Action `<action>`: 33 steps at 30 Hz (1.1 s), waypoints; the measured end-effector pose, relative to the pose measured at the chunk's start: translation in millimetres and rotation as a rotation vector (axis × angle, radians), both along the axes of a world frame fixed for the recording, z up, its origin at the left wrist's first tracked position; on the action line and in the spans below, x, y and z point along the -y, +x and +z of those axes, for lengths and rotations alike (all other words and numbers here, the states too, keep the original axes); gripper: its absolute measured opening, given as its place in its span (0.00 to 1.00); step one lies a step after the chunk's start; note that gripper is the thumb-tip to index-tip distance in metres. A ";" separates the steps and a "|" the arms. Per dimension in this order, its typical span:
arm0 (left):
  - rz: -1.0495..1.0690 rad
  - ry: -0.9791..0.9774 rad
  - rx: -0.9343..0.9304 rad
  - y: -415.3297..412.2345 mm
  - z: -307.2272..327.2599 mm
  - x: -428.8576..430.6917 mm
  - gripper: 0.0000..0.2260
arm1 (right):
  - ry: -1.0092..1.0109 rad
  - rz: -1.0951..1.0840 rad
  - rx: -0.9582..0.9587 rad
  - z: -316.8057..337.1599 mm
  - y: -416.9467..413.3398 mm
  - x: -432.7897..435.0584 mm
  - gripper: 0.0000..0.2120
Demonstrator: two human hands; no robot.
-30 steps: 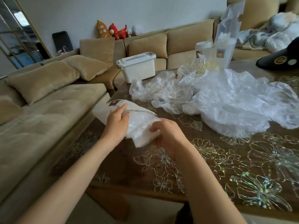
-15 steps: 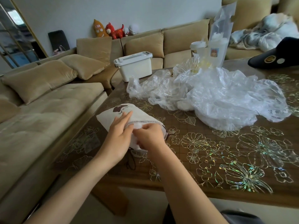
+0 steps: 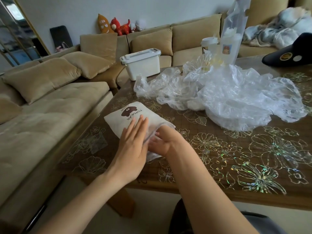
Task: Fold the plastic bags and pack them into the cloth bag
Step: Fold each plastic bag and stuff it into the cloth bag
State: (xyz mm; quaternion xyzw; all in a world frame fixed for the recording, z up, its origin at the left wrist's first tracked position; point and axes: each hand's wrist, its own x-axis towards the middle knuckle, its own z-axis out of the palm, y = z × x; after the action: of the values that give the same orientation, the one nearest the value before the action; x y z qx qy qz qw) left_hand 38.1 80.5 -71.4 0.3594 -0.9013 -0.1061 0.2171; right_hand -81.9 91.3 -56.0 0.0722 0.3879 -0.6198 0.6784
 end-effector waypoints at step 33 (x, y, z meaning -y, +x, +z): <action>0.020 -0.400 -0.018 -31.2 -41.3 100.2 0.27 | 0.618 0.115 -2.174 -4.9 -93.5 -42.9 0.22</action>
State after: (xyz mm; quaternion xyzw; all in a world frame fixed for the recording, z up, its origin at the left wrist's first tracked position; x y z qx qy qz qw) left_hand 6.9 -19.7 -112.7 0.3171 -0.8988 0.0741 0.2935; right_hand -175.4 134.2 -60.9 -0.3584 0.9113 -0.1991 -0.0382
